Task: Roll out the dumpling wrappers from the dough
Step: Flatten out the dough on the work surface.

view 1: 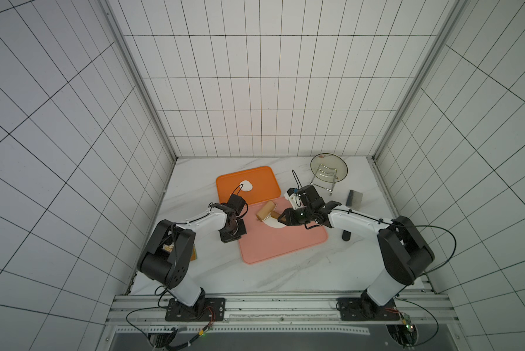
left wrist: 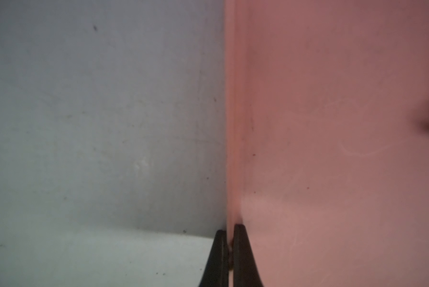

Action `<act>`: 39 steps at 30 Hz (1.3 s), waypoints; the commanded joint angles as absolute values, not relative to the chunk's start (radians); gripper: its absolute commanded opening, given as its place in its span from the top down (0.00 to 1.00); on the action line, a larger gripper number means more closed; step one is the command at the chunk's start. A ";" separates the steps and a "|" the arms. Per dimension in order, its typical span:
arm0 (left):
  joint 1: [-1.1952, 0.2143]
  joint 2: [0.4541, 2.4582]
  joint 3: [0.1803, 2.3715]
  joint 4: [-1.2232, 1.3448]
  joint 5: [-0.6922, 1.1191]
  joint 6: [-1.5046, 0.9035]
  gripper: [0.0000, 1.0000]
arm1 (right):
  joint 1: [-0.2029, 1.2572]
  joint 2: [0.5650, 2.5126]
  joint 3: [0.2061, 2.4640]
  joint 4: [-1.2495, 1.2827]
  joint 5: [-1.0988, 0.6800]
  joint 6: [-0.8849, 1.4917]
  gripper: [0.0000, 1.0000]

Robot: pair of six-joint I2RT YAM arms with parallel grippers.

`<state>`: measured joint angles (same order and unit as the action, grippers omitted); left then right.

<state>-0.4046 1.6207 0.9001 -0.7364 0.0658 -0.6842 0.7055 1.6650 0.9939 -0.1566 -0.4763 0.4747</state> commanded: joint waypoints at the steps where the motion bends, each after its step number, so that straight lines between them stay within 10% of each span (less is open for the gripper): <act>1: -0.393 1.651 0.869 -0.684 -0.008 -0.696 1.00 | 0.681 1.643 0.868 -0.362 -0.497 0.503 1.00; 18: -0.393 1.651 0.868 -0.685 -0.012 -0.695 1.00 | 0.512 1.312 0.651 -0.657 -0.465 0.492 1.00; 39: -0.394 1.650 0.861 -0.683 -0.014 -0.702 1.00 | 0.682 1.740 1.084 -0.508 -0.454 0.496 1.00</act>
<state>-0.4046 1.6180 0.8970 -0.7334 0.0654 -0.6849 0.6537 1.6588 1.0760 -0.3664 -0.5373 0.4755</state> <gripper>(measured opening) 0.050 0.294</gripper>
